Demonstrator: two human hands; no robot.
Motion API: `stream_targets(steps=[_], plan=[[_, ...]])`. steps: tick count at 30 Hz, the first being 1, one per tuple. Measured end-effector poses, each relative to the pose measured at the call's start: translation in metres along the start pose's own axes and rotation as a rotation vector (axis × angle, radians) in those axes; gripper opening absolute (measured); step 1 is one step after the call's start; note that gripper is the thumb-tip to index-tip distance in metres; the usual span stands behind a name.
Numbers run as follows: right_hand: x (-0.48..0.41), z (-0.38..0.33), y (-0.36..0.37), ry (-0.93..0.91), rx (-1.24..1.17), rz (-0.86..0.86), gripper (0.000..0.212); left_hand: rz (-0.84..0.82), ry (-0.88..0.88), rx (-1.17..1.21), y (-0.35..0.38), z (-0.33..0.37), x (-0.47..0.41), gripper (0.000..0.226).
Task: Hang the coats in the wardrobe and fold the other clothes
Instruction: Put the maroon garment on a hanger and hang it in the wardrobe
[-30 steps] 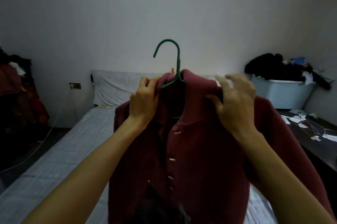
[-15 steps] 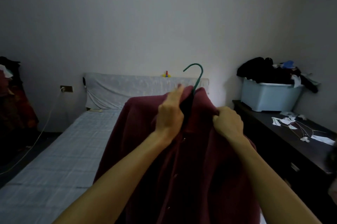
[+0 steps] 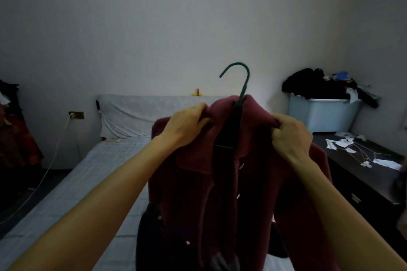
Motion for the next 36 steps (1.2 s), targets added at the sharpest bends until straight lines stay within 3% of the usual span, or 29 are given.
stream_targets(steps=[3,6,9,11,15,17,20,22,24,29,33,36], plan=[[-0.003,0.000,0.000,-0.108,-0.031,-0.136,0.021,0.110,0.004,0.059,0.002,0.006,0.001,0.017],[0.001,0.003,-0.004,-0.267,-0.077,-0.280,0.048,0.172,-0.014,0.110,0.002,0.009,0.003,0.021],[0.006,0.007,-0.015,-0.227,-0.227,-0.224,0.070,0.200,-0.011,0.126,-0.001,0.020,0.005,0.023],[0.006,0.006,-0.017,-0.253,-0.168,-0.162,0.065,0.240,-0.011,0.161,-0.005,0.032,0.007,0.024],[0.006,0.014,-0.030,-0.241,-0.149,0.078,0.030,0.258,0.001,0.261,-0.007,0.073,0.009,0.024],[0.012,0.019,-0.041,-0.249,-0.157,0.187,0.027,0.256,0.033,0.257,-0.011,0.087,0.010,0.023],[0.022,0.027,-0.057,-0.263,-0.091,0.280,0.026,0.270,-0.006,0.472,-0.014,0.098,0.015,0.028],[0.026,0.031,-0.063,-0.251,-0.060,0.287,0.029,0.217,0.047,0.455,-0.006,0.116,0.019,0.042],[0.030,0.036,-0.066,-0.247,-0.028,0.291,0.031,0.152,0.098,0.279,0.012,0.127,0.022,0.052],[0.040,0.052,-0.078,-0.243,-0.039,0.205,0.036,0.126,0.070,0.164,0.021,0.130,0.024,0.034],[0.040,0.063,-0.090,-0.242,-0.090,0.026,0.037,0.210,0.068,0.263,0.020,0.148,0.039,0.031],[0.055,0.067,-0.108,-0.241,0.021,0.009,0.044,0.236,0.048,0.301,0.019,0.162,0.048,0.031]])
Point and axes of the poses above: each hand's wrist, its own x-axis away from the middle knuckle, its own y-axis out of the palm, z = x × y, the point moved 4 cm from there along -x, towards the middle knuckle, and after that the axes turned 4 degrees about x, right-handed, at the moved point
